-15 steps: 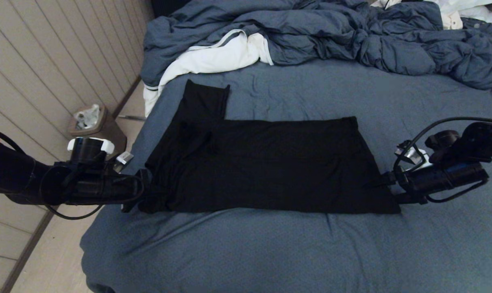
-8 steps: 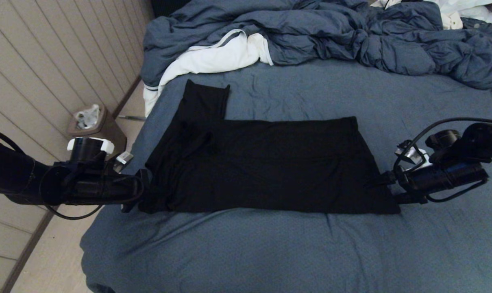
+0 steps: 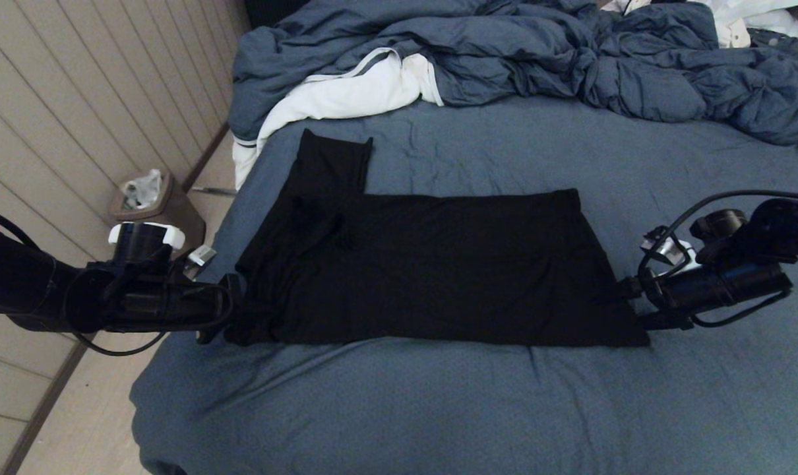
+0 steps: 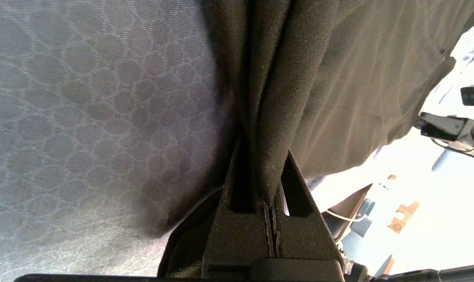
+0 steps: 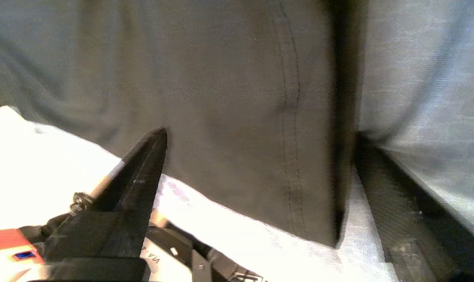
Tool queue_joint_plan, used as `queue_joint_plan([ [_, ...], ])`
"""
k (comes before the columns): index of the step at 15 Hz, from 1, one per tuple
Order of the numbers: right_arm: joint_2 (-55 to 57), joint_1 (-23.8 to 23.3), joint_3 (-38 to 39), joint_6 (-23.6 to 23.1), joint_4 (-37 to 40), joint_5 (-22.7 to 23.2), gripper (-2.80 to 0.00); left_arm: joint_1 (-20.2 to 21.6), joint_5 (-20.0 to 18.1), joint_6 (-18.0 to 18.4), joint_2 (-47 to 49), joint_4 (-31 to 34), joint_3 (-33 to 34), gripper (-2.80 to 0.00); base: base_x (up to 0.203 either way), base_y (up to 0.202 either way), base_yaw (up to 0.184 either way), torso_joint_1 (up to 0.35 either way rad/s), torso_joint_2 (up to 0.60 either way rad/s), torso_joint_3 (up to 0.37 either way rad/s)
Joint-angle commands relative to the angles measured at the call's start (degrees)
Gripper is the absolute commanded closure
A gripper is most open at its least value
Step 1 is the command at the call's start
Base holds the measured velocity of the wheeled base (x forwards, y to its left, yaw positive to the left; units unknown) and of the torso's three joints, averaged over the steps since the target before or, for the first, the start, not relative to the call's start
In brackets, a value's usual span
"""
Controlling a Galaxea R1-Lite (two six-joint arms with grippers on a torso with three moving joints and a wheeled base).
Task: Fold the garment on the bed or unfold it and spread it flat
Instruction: Fold the black T-shirt
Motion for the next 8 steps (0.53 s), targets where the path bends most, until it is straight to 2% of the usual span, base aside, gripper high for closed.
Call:
queue_joint_plan([
  [1, 0.1, 0.0, 0.2, 0.0, -0.4, 0.3, 0.00, 0.1, -0.2, -0.2, 0.0, -0.1, 0.0, 0.00, 0.000, 0.000, 0.000, 0.000, 0.00, 0.000],
  [8, 0.2, 0.2, 0.2, 0.0, -0.5, 0.4, 0.00, -0.2, -0.2, -0.4, -0.4, 0.1, 0.2, 0.00, 0.000, 0.000, 0.000, 0.000, 0.00, 0.000],
])
